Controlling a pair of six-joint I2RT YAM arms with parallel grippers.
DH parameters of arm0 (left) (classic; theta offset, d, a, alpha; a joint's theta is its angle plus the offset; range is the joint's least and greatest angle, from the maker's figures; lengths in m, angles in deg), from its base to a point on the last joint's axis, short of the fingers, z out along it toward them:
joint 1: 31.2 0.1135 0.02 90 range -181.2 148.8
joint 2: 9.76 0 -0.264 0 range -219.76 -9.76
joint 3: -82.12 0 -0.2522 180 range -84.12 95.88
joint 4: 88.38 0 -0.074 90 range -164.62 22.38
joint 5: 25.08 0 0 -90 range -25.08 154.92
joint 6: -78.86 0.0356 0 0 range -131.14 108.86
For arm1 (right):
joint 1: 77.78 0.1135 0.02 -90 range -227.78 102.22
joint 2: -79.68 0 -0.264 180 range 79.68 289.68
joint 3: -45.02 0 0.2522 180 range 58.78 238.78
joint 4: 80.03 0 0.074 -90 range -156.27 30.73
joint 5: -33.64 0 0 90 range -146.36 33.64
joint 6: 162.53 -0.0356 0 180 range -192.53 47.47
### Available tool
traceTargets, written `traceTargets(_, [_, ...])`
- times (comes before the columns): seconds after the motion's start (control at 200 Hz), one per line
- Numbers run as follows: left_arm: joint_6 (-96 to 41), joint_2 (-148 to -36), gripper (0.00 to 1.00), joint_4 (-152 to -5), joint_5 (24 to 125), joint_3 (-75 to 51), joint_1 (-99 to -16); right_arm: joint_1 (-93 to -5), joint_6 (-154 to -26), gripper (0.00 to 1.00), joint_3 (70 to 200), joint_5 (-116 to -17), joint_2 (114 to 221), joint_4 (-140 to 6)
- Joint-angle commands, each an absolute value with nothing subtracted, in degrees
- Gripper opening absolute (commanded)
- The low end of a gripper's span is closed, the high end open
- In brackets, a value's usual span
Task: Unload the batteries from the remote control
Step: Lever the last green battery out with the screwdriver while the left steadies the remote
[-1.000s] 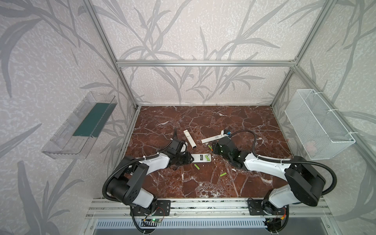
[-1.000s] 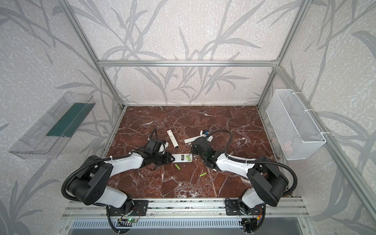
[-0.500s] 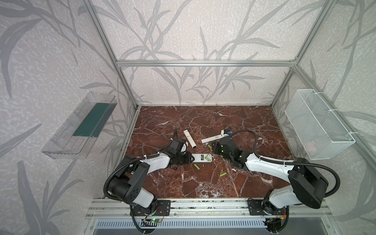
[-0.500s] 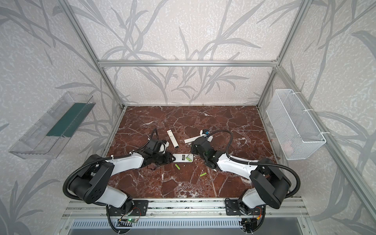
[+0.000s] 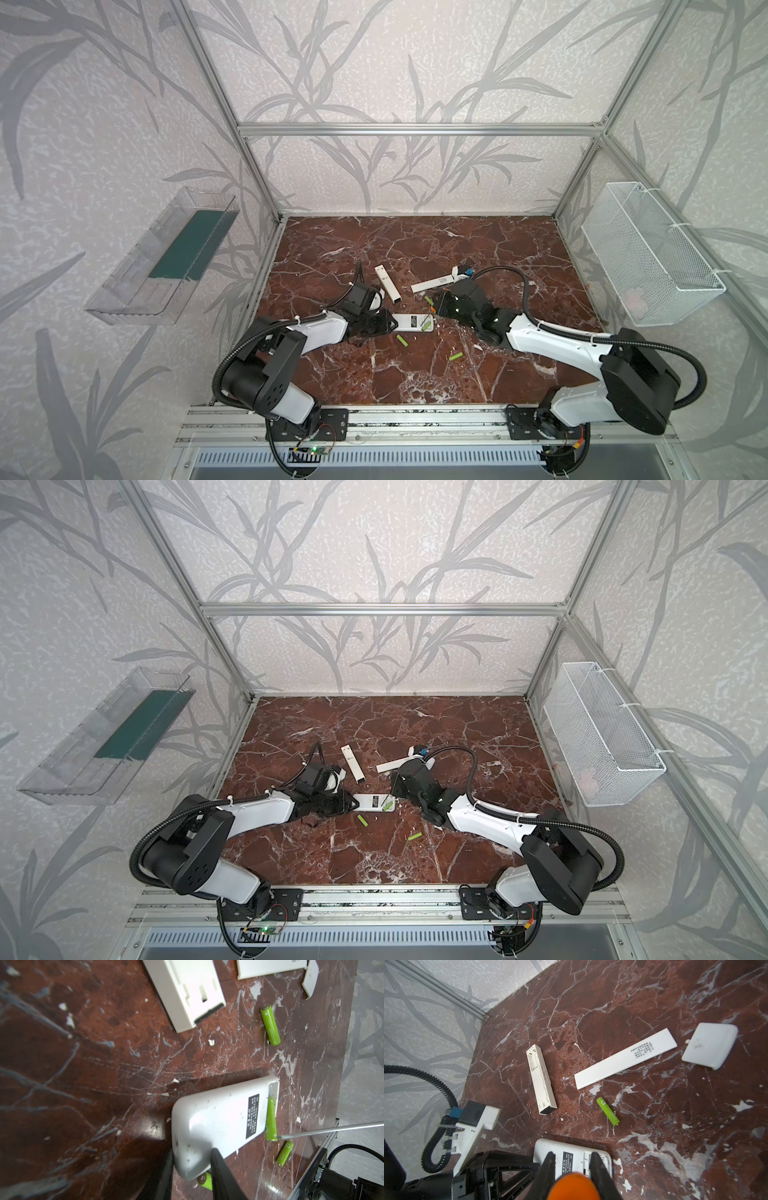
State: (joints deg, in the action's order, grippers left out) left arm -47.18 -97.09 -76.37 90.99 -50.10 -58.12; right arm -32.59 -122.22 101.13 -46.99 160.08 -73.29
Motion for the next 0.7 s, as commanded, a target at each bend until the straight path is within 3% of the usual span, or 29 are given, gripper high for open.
traceTargets(0.0, [-47.27, -99.39, 0.33, -71.54, 88.74, -50.65, -58.14, -32.65, -121.99, 0.0, 100.68, -47.24, 158.18, -71.07])
traceTargets(0.315, [-47.34, -98.67, 0.33, -71.01, 88.35, -51.06, -58.14, -32.63, -120.05, 0.0, 102.25, -45.57, 157.29, -70.5])
traceTargets(0.695, [-47.29, -98.32, 0.33, -70.92, 88.46, -50.98, -58.14, -33.99, -111.97, 0.0, 109.39, -46.38, 164.25, -67.47])
